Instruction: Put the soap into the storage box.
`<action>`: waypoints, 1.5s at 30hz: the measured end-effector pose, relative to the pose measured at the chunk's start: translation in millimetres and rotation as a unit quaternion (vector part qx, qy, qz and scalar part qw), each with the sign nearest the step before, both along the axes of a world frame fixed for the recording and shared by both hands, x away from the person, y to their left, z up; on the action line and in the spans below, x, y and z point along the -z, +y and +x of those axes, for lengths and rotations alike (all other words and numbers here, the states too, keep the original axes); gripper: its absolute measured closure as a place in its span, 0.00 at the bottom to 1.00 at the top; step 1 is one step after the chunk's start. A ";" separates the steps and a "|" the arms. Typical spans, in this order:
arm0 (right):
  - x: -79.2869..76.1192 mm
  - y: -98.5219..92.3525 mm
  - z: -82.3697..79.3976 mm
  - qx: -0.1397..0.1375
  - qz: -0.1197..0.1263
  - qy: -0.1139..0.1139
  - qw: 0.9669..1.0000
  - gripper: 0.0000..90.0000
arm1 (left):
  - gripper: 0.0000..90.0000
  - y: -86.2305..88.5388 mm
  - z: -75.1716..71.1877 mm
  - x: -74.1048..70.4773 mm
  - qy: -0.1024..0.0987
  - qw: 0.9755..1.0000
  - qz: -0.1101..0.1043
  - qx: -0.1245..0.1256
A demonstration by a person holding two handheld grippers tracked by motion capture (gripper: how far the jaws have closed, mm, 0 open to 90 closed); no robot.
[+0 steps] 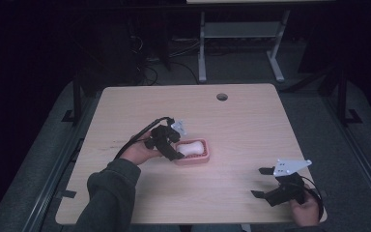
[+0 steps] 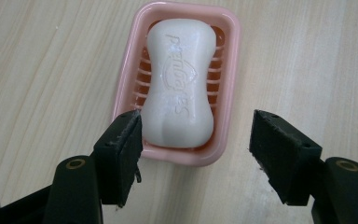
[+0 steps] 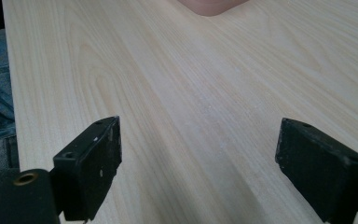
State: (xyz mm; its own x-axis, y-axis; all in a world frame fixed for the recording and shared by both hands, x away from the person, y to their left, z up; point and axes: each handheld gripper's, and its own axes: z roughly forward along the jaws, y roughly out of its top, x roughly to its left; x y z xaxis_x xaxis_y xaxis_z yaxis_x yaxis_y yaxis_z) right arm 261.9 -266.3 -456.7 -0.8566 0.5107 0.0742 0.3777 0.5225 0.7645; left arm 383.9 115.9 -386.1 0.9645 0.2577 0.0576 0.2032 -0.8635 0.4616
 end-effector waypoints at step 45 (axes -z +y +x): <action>-2.4 0.6 -3.3 0.014 0.003 -0.008 1.000 0.16 | 0.33 48.7 -47.4 10.6 -0.025 0.999 -0.007 -0.019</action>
